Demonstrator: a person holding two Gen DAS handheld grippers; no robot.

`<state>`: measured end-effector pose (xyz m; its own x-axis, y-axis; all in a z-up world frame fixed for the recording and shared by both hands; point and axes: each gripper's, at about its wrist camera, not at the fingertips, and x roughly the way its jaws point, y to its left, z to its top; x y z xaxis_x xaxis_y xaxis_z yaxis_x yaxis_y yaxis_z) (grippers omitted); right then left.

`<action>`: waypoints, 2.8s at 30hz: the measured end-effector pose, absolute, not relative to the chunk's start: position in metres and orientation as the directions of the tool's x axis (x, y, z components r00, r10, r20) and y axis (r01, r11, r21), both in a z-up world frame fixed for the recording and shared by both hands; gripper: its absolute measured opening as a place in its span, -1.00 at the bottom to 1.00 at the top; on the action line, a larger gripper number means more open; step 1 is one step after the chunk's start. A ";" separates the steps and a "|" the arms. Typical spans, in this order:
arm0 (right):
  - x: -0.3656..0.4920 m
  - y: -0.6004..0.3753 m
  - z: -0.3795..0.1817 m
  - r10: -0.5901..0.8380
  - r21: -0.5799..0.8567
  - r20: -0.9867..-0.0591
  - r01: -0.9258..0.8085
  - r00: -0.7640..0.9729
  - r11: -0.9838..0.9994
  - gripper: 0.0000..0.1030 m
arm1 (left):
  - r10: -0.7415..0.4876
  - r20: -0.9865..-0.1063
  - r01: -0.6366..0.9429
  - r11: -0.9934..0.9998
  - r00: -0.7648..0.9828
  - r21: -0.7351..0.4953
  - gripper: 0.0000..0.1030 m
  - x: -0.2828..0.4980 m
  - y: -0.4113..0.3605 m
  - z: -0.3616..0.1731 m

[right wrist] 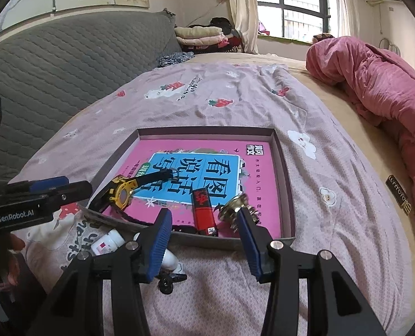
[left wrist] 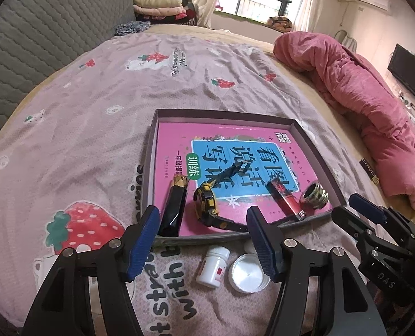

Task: Organize rigid objects
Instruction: 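Open both tools releasing lighter and tape measure in the tray, then withdraw, then move the left tool to the white pill bottle while the right tool approaches the black clip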

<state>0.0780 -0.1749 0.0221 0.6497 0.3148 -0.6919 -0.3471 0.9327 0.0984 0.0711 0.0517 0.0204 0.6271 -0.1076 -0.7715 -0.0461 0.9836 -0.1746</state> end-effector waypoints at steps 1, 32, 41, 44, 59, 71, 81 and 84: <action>0.076 -0.174 0.022 0.319 0.097 -0.693 -0.354 0.647 0.930 -0.07 | -0.108 -0.773 -0.046 0.983 0.626 -0.175 0.28 0.070 0.052 0.021; 0.048 -0.163 -0.011 0.323 0.092 -0.775 -0.409 0.544 0.908 0.08 | -0.110 -0.860 0.013 0.993 0.498 -0.120 0.40 0.047 0.040 -0.018; 0.045 -0.159 -0.018 0.317 0.082 -0.791 -0.423 0.523 0.902 0.08 | -0.097 -0.871 -0.001 0.994 0.481 -0.111 0.40 0.048 0.043 -0.024; 0.046 -0.159 -0.019 0.319 0.084 -0.792 -0.425 0.520 0.901 0.08 | -0.098 -0.876 0.002 0.994 0.473 -0.110 0.40 0.048 0.042 -0.026; 0.045 -0.152 -0.030 0.318 0.084 -0.813 -0.443 0.488 0.893 0.08 | -0.070 -0.898 0.005 0.997 0.435 -0.075 0.40 0.051 0.040 -0.042; 0.047 -0.148 -0.042 0.306 0.081 -0.827 -0.438 0.472 0.895 0.08 | -0.076 -0.906 -0.017 0.996 0.415 -0.091 0.40 0.064 0.041 -0.055; 0.052 -0.142 -0.057 0.294 0.079 -0.840 -0.433 0.456 0.898 0.08 | -0.078 -0.905 -0.025 0.995 0.417 -0.097 0.39 0.076 0.038 -0.062; 0.055 -0.140 -0.062 0.291 0.078 -0.843 -0.434 0.452 0.898 0.08 | -0.080 -0.905 -0.021 0.995 0.418 -0.098 0.37 0.079 0.037 -0.064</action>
<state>0.0547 -0.1400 -0.0617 0.4518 0.2913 -0.8432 -0.4337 0.8977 0.0777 0.0791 0.0371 -0.0637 0.4182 -0.0799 -0.9049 -0.0212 0.9950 -0.0976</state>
